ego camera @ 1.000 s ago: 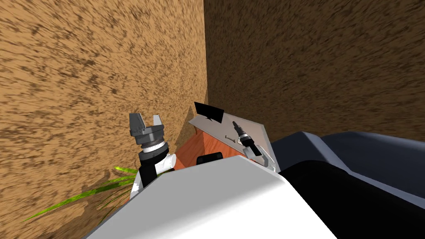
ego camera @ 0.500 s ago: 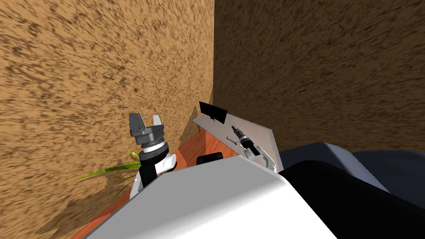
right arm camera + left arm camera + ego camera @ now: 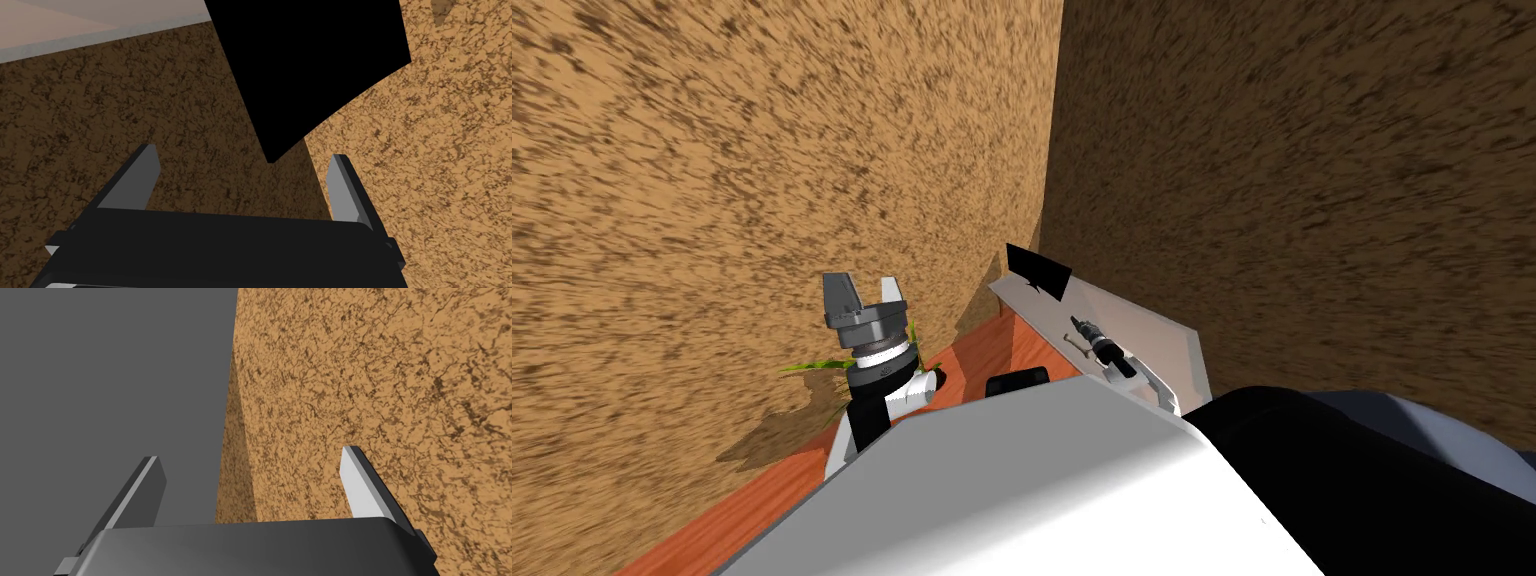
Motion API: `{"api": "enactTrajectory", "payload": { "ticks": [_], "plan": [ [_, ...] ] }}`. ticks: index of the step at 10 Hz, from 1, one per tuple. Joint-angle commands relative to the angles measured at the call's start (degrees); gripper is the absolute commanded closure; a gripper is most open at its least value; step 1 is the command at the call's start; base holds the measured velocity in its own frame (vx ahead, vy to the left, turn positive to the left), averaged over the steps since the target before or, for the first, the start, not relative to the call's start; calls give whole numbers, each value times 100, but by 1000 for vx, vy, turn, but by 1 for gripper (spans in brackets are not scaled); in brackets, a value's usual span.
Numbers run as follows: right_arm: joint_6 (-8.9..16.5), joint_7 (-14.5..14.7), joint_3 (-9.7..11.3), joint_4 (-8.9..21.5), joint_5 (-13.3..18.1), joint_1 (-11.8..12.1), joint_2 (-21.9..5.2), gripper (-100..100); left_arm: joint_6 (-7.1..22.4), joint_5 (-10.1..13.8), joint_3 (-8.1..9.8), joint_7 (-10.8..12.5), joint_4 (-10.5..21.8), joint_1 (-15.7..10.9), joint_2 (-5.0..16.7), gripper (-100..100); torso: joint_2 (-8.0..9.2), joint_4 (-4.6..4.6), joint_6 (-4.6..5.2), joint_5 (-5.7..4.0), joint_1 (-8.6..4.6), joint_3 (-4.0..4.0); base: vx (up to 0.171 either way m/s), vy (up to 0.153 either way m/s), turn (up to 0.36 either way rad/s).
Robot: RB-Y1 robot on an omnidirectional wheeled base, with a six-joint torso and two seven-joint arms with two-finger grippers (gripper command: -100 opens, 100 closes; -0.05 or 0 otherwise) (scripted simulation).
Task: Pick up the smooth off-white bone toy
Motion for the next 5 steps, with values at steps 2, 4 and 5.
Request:
{"api": "enactTrajectory", "payload": {
  "ticks": [2, 4, 5],
  "plan": [
    [200, 263, 104, 280, 40, -25, -135, -100, 0, 0, 0, 0, 0, -1, 0, 0, -2, 0, -4, 1, 4, -1, -15, -30, 203],
    [510, 632, 294, 726, 115, -14, -340, -100, 0, 0, -1, 0, 0, -1, 0, 0, -10, -2, -5, 1, 6, -6, -14, -34, 351],
    [510, 669, 294, 726, 115, -14, -340, -100, 0, 0, 0, 0, 0, -1, 0, 0, -6, -1, -3, 1, 1, -4, -14, -39, 153]
  ]
}}
